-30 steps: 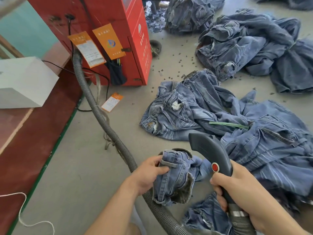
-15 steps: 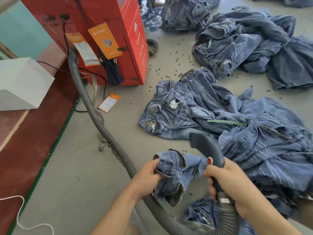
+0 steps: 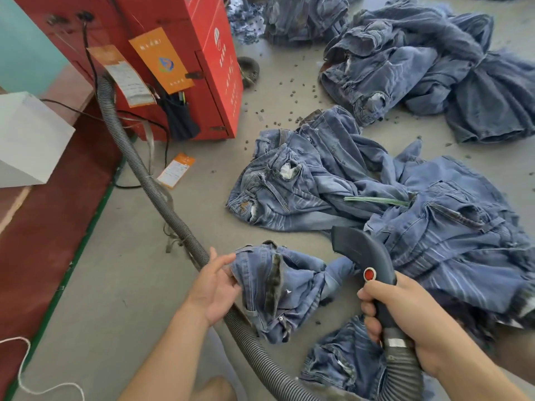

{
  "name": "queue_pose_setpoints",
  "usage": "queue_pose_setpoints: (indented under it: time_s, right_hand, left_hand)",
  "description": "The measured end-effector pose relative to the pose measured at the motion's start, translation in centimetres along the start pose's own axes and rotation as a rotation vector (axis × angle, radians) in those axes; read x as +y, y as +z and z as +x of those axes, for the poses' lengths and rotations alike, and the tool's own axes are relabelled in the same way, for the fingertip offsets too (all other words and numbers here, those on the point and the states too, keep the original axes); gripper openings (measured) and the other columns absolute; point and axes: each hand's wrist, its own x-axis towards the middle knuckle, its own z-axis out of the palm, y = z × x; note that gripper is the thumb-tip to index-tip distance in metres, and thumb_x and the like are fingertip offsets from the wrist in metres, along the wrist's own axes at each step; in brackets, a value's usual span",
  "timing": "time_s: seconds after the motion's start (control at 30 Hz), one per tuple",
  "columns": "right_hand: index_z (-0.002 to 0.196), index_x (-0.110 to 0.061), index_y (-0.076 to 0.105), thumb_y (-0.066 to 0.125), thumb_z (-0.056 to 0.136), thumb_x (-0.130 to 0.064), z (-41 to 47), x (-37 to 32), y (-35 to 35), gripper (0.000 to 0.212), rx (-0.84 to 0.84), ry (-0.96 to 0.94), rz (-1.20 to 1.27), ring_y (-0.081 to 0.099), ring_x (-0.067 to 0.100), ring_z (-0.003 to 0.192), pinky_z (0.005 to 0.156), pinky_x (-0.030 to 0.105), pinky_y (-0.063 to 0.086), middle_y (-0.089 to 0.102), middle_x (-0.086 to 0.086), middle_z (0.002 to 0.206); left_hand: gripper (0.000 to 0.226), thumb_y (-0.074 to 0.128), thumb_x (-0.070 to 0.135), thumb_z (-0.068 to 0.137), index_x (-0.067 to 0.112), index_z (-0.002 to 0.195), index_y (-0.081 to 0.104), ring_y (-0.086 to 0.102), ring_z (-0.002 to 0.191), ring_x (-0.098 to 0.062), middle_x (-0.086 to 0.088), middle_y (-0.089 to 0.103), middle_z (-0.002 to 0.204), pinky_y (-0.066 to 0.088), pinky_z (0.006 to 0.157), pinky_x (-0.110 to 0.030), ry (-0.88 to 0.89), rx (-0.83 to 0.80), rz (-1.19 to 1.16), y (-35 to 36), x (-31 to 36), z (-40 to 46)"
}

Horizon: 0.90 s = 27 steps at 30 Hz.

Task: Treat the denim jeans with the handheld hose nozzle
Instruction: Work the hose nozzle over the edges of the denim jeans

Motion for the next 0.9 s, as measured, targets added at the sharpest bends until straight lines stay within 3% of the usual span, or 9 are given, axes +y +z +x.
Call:
queue_pose_setpoints:
  time_s: [0.1,0.2,0.27,0.33,0.43,0.5,0.57,0.7,0.9]
  right_hand:
    - [0.092,-0.01,0.052,0.062,0.09,-0.005,0.4,0.2,-0.4,0.012,0.019,0.021,0.004,0.048,0.025,0.044,0.049,0.034,0.044,0.055,0.013,0.064]
    - [0.092,-0.008,0.052,0.061,0.091,-0.005,0.8,0.4,-0.4,0.009,0.029,0.032,0.012,0.048,0.024,0.044,0.048,0.033,0.044,0.055,0.013,0.063]
    - [0.091,-0.007,0.053,0.06,0.091,-0.004,1.0,0.6,-0.3,0.008,0.028,0.032,0.003,0.048,0.024,0.044,0.047,0.033,0.044,0.055,0.013,0.063]
    - [0.09,-0.007,0.053,0.059,0.091,-0.003,1.1,0.7,-0.1,0.007,0.02,0.032,-0.011,0.047,0.024,0.044,0.045,0.032,0.044,0.054,0.013,0.063]
    - [0.089,-0.008,0.051,0.059,0.089,-0.001,1.2,0.7,0.3,0.011,0.004,0.032,-0.024,0.046,0.023,0.043,0.043,0.032,0.043,0.053,0.012,0.062]
    - [0.091,-0.01,0.05,0.059,0.089,-0.001,1.3,0.6,0.3,0.013,-0.014,0.04,-0.033,0.046,0.023,0.043,0.043,0.031,0.043,0.053,0.012,0.062]
    - [0.092,-0.011,0.049,0.059,0.089,-0.001,1.5,0.5,0.3,0.015,-0.032,0.049,-0.04,0.045,0.023,0.044,0.043,0.03,0.042,0.053,0.012,0.062]
    - [0.09,-0.012,0.048,0.06,0.086,-0.001,1.6,0.4,0.9,0.017,-0.086,0.047,-0.071,0.045,0.025,0.045,0.045,0.032,0.044,0.053,0.014,0.064]
    - [0.09,-0.01,0.05,0.06,0.091,-0.003,0.9,0.3,1.6,0.013,-0.108,0.021,-0.109,0.044,0.025,0.046,0.046,0.033,0.044,0.052,0.015,0.064]
  left_hand:
    - [0.133,0.089,0.047,0.071,0.053,0.156,-0.013,0.05,0.139,-0.032,-0.009,0.034,0.166,0.041,0.112,-0.061,0.003,0.092,0.45,0.8,-0.8,0.4]
    - [0.139,0.079,0.082,0.058,0.05,0.159,-0.01,0.013,0.158,-0.027,0.0,-0.004,0.174,0.021,0.123,-0.053,0.078,0.119,1.09,2.6,-2.9,0.9]
    - [0.142,0.075,0.087,0.057,0.041,0.163,-0.007,0.002,0.158,-0.033,-0.003,-0.033,0.166,0.022,0.124,-0.05,0.119,0.203,1.46,3.2,-5.3,1.3]
    - [0.129,0.078,0.076,0.067,0.028,0.163,0.005,0.014,0.154,-0.04,-0.01,-0.029,0.163,0.032,0.12,-0.046,0.19,0.341,1.724,3.2,-7.3,1.6]
    - [0.064,0.082,0.035,0.084,0.024,0.129,0.038,0.057,0.111,-0.023,-0.013,0.026,0.142,0.049,0.089,-0.03,0.3,0.42,1.564,2.2,-7.3,2.1]
    - [0.036,0.08,0.022,0.087,0.02,0.104,0.049,0.053,0.079,-0.01,-0.008,0.05,0.118,0.043,0.068,-0.024,0.272,0.419,1.417,1.3,-6.1,2.8]
    - [0.02,0.078,0.02,0.091,0.015,0.089,0.059,0.059,0.078,-0.018,-0.007,0.067,0.096,0.047,0.068,-0.029,0.187,0.372,1.191,0.4,-5.1,3.3]
    - [0.018,0.058,0.019,0.105,0.014,0.087,0.059,0.063,0.074,-0.019,-0.003,0.071,0.079,0.051,0.075,-0.037,-0.036,0.182,0.531,-0.2,-3.5,2.9]
    - [0.031,0.037,0.015,0.112,0.017,0.082,0.044,0.057,0.071,-0.018,-0.005,0.064,0.08,0.046,0.067,-0.033,-0.044,0.146,0.344,1.3,-2.8,1.7]
